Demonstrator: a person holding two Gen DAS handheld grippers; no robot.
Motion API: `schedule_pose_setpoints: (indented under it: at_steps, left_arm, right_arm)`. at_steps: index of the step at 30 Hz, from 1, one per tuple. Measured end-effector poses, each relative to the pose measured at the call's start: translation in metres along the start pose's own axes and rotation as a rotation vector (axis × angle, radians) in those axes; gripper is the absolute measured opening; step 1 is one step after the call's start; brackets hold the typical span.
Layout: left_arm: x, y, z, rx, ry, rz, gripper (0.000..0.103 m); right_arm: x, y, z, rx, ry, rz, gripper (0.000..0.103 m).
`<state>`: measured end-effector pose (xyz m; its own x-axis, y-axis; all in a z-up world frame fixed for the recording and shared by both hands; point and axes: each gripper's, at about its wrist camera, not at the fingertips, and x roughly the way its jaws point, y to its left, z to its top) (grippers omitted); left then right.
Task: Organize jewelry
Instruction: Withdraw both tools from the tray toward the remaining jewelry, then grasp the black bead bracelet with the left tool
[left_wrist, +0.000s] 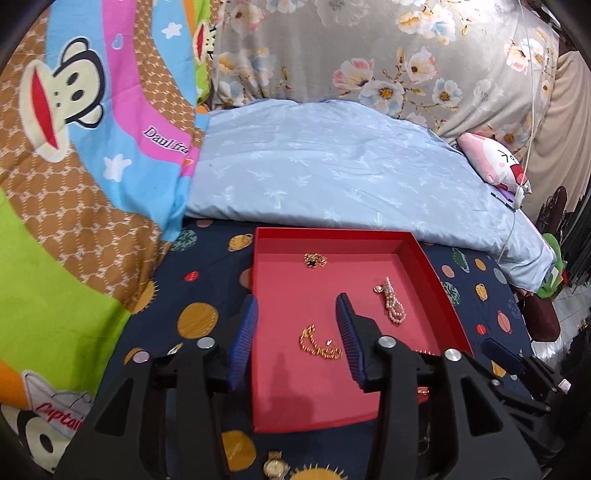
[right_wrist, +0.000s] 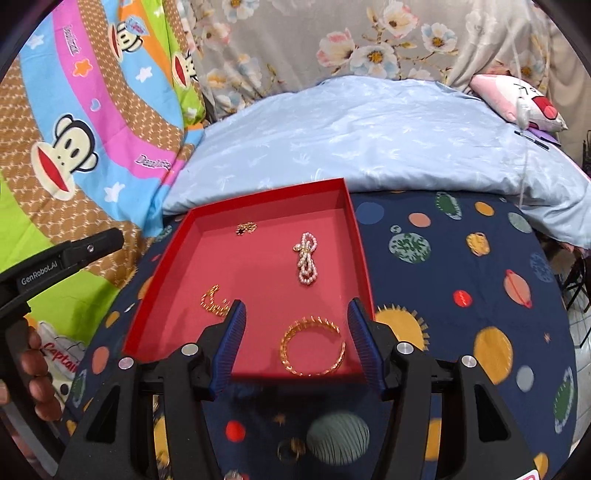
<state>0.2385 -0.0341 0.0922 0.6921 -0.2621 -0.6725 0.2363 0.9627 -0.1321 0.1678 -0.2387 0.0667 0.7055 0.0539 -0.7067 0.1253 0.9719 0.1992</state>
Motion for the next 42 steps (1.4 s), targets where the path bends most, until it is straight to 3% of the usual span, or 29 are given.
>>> schedule_pose_setpoints:
  at_steps: [14,22,30,37,40,42]
  left_arm:
    - [-0.062,0.012,-0.088,-0.023,0.072,0.015,0.049]
    - [-0.063,0.005,-0.138,0.011,0.150,0.003,0.052]
    - [-0.046,-0.020,-0.163,0.095,0.173,-0.031,0.052]
    - [-0.022,-0.035,-0.171,0.134,0.216,-0.049,0.045]
    - [-0.016,-0.039,-0.174,0.143,0.231,-0.053,0.032]
    - [-0.014,-0.039,-0.175,0.141,0.230,-0.054,0.031]
  right_arm:
    - [-0.065,0.002,-0.083,-0.029,0.036,-0.051,0.058]
    - [-0.083,0.000,-0.119,-0.011,0.070,-0.043,0.058]
    - [-0.092,-0.002,-0.137,0.003,0.089,-0.032,0.058]
    - [-0.090,-0.007,-0.139,0.026,0.099,-0.031,0.058]
    - [-0.087,-0.009,-0.140,0.041,0.107,-0.020,0.058]
    - [-0.085,-0.009,-0.140,0.047,0.114,-0.018,0.058]
